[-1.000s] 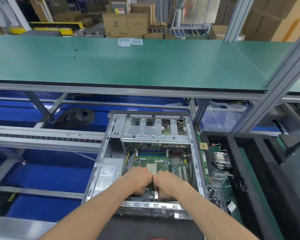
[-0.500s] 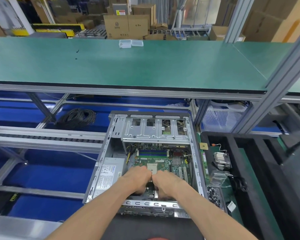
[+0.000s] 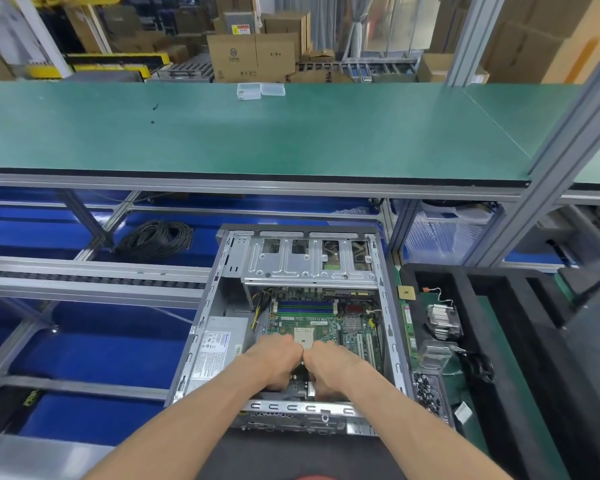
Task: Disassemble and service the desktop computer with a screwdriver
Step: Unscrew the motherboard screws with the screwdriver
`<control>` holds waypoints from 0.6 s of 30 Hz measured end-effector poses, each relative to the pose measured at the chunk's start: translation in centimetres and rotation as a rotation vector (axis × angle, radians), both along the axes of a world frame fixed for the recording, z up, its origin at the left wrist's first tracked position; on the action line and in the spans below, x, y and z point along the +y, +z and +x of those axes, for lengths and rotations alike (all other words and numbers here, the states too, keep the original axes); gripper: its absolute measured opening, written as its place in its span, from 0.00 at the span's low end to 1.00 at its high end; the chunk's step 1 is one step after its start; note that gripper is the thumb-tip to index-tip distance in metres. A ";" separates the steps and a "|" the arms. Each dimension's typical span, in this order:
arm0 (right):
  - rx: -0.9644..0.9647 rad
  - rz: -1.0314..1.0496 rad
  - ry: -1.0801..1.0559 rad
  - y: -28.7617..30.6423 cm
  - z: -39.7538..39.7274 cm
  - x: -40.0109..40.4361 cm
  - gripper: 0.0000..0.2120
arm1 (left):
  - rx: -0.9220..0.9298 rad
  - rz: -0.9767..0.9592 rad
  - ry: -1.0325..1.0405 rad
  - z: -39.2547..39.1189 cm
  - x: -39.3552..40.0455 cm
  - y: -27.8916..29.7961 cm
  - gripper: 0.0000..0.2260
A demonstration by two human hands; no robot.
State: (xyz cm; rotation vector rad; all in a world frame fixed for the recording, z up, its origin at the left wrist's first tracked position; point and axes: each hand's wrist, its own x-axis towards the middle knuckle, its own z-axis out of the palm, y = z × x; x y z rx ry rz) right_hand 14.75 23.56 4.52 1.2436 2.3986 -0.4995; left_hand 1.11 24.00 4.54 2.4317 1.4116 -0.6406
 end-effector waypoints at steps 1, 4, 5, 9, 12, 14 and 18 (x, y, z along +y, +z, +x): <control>0.004 0.002 0.000 0.0 0.0 0.0 0.07 | 0.002 0.005 0.001 0.0 0.0 0.0 0.15; -0.001 0.000 0.009 0.1 0.0 0.0 0.08 | 0.007 0.032 0.042 0.0 0.0 -0.2 0.14; -0.001 -0.008 0.007 0.1 0.0 0.0 0.08 | 0.010 0.031 0.052 0.0 0.0 -0.2 0.13; -0.002 -0.019 0.012 0.2 0.0 -0.1 0.06 | 0.020 0.000 0.001 0.0 0.1 0.0 0.08; 0.006 -0.009 0.005 0.2 0.0 -0.1 0.06 | 0.016 0.012 -0.002 -0.1 0.0 -0.1 0.11; 0.000 -0.003 0.006 0.2 0.0 -0.1 0.08 | 0.005 0.032 0.028 -0.1 0.0 -0.3 0.12; 0.002 -0.017 0.017 0.2 -0.1 0.1 0.07 | -0.004 0.030 0.022 -0.2 0.0 -0.3 0.11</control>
